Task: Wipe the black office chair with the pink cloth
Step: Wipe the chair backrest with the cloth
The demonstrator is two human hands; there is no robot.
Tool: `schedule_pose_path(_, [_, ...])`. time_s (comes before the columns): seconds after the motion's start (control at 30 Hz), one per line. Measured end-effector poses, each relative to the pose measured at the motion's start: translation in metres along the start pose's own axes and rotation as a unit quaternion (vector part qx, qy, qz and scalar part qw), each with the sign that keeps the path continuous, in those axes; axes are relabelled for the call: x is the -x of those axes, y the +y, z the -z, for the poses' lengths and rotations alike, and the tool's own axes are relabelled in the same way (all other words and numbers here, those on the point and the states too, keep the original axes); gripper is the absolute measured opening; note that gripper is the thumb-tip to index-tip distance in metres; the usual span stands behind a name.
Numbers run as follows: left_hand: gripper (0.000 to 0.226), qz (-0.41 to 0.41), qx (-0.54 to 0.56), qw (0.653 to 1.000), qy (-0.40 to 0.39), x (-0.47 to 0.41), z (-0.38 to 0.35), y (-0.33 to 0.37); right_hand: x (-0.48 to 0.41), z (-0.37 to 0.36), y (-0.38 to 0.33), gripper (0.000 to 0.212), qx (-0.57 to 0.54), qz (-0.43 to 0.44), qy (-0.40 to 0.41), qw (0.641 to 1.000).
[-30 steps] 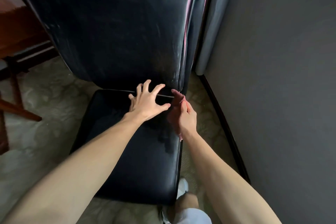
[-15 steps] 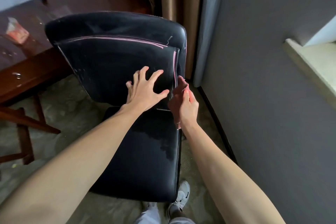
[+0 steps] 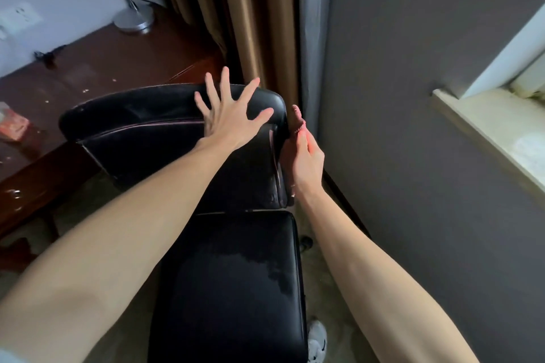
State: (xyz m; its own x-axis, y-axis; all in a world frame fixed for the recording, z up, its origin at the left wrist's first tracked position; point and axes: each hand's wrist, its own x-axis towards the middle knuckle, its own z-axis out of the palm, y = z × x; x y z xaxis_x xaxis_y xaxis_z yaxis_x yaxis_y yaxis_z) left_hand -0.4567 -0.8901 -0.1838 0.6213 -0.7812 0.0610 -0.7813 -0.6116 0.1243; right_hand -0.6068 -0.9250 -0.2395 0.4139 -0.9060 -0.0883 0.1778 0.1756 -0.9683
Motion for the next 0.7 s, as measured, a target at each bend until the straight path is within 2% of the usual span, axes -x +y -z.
schedule_pose_path(0.1, [0.063, 0.002, -0.007, 1.000, -0.018, -0.021, -0.001, -0.003, -0.018, -0.011, -0.004, 0.038, -0.061, -0.007, -0.005, 0.998])
schedule_pose_path(0.27, [0.054, -0.015, -0.011, 1.000, -0.014, -0.032, -0.008, -0.007, -0.046, -0.035, -0.007, 0.036, -0.058, -0.013, -0.035, 0.998])
schedule_pose_path(0.43, [0.051, -0.023, -0.033, 0.999, -0.007, -0.033, -0.010, -0.007, -0.053, -0.050, -0.004, 0.032, -0.106, -0.054, 0.027, 0.993])
schedule_pose_path(0.6, [0.055, -0.038, -0.031, 0.998, -0.030, -0.032, 0.003, -0.013, -0.060, -0.052, -0.010, 0.026, -0.095, -0.041, 0.005, 0.995])
schedule_pose_path(0.7, [0.060, -0.030, -0.013, 0.999, -0.013, -0.035, 0.018, -0.031, -0.062, -0.052, -0.018, 0.025, -0.050, -0.011, -0.064, 0.997])
